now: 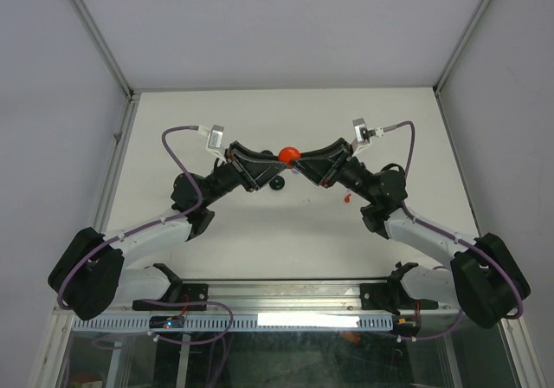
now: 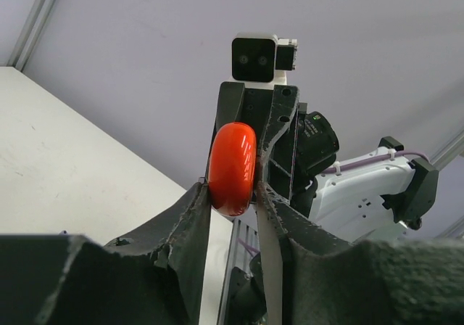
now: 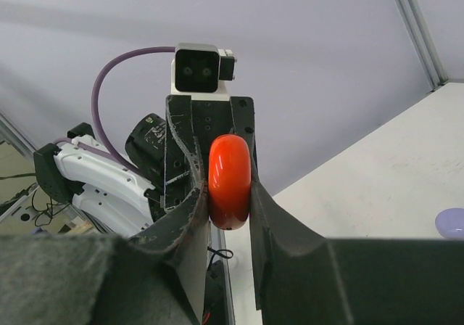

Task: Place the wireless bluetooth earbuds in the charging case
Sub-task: Pick up the charging case at the center of the board.

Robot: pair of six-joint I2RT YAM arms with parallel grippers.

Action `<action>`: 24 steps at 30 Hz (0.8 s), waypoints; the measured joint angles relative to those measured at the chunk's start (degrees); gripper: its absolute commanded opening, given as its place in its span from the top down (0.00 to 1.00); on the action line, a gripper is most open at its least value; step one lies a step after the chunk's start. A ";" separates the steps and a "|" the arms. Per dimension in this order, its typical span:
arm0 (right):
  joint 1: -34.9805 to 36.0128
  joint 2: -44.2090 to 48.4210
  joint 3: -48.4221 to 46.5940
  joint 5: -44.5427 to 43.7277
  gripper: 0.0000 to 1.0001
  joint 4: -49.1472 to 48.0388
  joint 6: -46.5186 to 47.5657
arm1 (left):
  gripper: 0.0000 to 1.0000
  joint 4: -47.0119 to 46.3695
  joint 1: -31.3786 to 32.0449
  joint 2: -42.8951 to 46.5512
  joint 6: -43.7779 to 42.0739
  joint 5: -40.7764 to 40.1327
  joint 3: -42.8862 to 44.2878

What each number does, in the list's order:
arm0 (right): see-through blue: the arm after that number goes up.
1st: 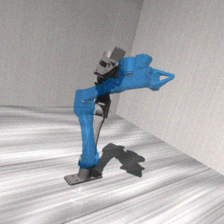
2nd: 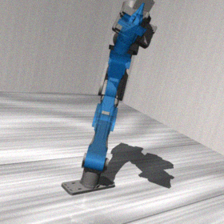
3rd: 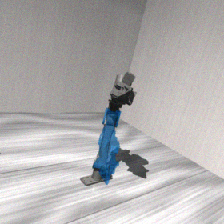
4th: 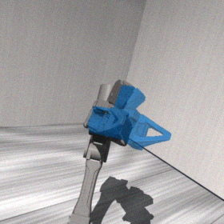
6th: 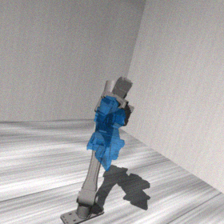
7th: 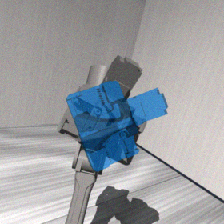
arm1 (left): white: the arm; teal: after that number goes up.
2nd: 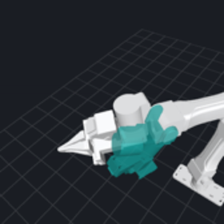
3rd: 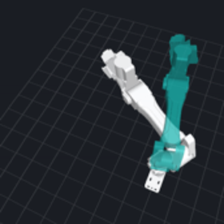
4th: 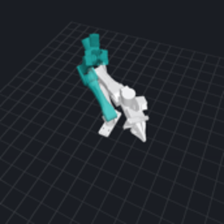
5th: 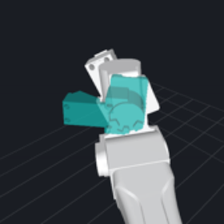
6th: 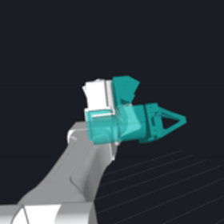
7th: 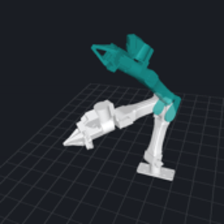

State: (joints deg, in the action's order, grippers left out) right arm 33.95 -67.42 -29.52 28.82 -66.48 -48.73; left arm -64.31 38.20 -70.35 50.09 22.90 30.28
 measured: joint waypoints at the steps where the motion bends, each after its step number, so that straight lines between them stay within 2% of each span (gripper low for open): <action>1: 0.00 -0.28 0.00 0.44 1.00 -0.44 -0.17 | 0.76 -0.02 0.00 -0.07 0.00 0.00 0.00; 3: 0.02 -0.72 -0.04 1.18 0.98 -1.36 -0.52 | 0.88 -0.07 -0.02 -0.07 -0.17 -0.02 0.00; 5: 0.00 -0.96 -0.04 1.64 0.90 -1.79 -0.61 | 0.99 -0.17 -0.02 -0.02 -0.44 0.00 0.00; 11: -0.39 -1.16 -1.88 4.87 0.59 0.22 0.94 | 1.00 3.72 -0.02 3.13 -3.37 -0.02 -0.02; 13: -0.50 -0.98 -3.26 6.73 0.59 3.06 2.45 | 1.00 6.99 -0.04 5.62 -5.42 -0.02 -0.02; 15: -0.87 -0.57 -5.25 8.96 0.44 7.54 4.28 | 1.00 10.95 -0.04 8.31 -7.85 0.04 -0.02; 16: -1.09 -0.20 -6.38 10.25 0.41 10.47 5.64 | 1.00 13.03 -0.04 9.64 -9.11 0.11 0.00; 19: -1.97 0.44 -10.38 14.88 0.35 20.52 11.61 | 1.00 22.18 -0.07 13.84 -13.57 1.51 1.62; 24: -2.64 0.98 -18.34 20.59 0.34 38.07 22.53 | 1.00 39.39 -0.09 16.50 -22.27 4.39 8.81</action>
State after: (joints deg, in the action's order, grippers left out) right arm 31.31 -66.43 -47.86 49.41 -28.40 -26.20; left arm -24.93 38.11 -53.84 27.81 27.29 39.09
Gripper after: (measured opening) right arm 0.659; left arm 0.165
